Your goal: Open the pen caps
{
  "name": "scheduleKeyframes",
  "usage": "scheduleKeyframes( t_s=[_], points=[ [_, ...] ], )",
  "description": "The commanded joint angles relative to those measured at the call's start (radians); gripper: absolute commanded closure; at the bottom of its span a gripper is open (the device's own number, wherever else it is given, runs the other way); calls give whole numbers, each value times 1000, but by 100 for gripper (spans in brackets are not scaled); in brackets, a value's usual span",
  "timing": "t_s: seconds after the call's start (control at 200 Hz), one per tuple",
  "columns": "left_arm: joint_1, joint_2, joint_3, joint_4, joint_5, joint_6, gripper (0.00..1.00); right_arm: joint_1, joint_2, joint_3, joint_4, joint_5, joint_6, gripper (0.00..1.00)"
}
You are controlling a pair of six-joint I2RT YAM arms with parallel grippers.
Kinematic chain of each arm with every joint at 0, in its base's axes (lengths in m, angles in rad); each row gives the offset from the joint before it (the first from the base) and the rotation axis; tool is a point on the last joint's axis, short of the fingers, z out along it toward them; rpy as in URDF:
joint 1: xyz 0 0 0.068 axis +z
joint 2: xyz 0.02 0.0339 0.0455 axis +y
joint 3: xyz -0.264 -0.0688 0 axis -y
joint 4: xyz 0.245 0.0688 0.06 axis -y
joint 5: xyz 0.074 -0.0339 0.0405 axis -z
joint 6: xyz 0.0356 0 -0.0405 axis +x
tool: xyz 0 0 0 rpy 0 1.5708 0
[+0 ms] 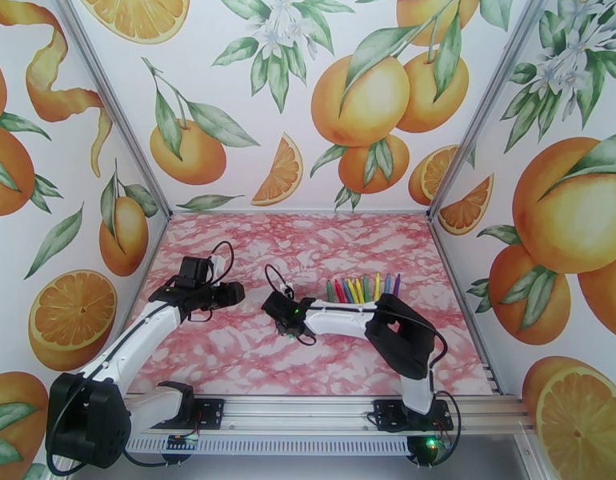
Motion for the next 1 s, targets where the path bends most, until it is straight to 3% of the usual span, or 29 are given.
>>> scheduleKeyframes(
  t_s=[0.0,0.34,0.485,0.625,0.996],
  points=[
    [5,-22,-20,37,48,8,42,-2,45,-15,-30,19,12,78],
    [4,-16,-38,121,161,-32,41,-2,-59,-98,78,2,-43,85],
    [-7,-19,-61,197,213,-77,31,-3,-166,-179,175,-37,-85,87],
    [-35,-22,-67,245,220,-109,26,-2,-257,-230,206,-43,-110,88],
    [-165,61,-61,417,254,-233,25,-2,-445,-346,351,-104,-160,90]
  ],
)
